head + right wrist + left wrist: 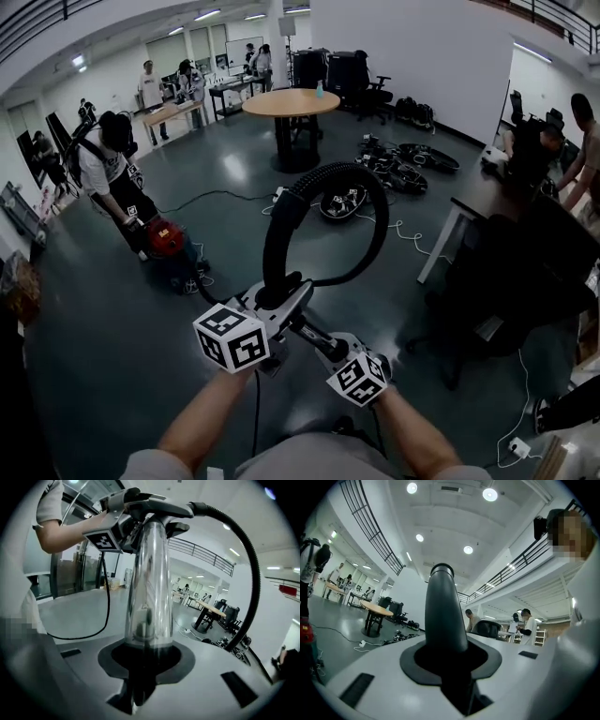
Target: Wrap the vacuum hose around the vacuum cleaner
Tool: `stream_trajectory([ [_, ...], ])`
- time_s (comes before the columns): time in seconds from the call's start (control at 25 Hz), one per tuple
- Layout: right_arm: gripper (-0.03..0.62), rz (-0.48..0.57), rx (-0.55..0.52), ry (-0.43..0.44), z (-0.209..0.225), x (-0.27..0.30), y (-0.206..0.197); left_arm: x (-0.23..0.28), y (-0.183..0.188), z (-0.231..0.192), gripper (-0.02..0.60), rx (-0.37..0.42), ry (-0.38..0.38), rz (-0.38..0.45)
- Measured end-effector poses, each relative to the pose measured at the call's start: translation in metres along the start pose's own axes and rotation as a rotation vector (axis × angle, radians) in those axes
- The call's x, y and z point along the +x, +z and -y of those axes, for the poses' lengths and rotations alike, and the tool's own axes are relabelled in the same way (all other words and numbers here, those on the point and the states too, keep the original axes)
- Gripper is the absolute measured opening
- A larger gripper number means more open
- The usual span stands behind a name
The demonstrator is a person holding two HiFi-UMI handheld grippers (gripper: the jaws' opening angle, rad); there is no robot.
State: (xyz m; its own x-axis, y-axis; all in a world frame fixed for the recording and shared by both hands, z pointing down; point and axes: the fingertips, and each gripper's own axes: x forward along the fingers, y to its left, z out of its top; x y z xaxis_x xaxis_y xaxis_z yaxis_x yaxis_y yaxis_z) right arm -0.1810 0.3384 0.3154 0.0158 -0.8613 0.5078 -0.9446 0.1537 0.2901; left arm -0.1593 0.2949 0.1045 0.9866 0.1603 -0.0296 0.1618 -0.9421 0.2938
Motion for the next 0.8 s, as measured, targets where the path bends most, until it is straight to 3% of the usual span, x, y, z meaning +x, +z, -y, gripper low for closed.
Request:
stream_trajectory([
  [0.08,0.087,-0.025,-0.050,0.023,0.018,-0.002,-0.010,0.009,-0.005,-0.007,0.113,0.018,0.031,0.002],
  [0.2,0.086,-0.040,-0.086,0.049,0.038,-0.002,-0.017,0.019,-0.014,-0.012,0.164,0.137,0.085,-0.060],
  [0.32,0.086,-0.016,-0.053,0.084,0.049,0.008,-0.013,0.012,-0.027,-0.024,0.315,0.250,0.179,-0.135],
  [0.48,0.087,0.008,0.000,0.163,0.062,0.018,-0.011,0.000,-0.044,-0.021,0.318,0.324,0.238,-0.232],
  [0.64,0.087,0.007,0.043,0.219,0.076,0.026,-0.008,-0.001,-0.049,-0.004,0.316,0.577,0.244,-0.378],
  [0.72,0.087,0.008,0.039,0.245,0.080,0.029,-0.004,0.007,-0.046,0.006,0.316,0.726,0.234,-0.445],
  [0.8,0.087,-0.006,0.010,0.269,0.083,0.031,-0.003,0.023,-0.040,0.017,0.316,0.824,0.205,-0.487],
])
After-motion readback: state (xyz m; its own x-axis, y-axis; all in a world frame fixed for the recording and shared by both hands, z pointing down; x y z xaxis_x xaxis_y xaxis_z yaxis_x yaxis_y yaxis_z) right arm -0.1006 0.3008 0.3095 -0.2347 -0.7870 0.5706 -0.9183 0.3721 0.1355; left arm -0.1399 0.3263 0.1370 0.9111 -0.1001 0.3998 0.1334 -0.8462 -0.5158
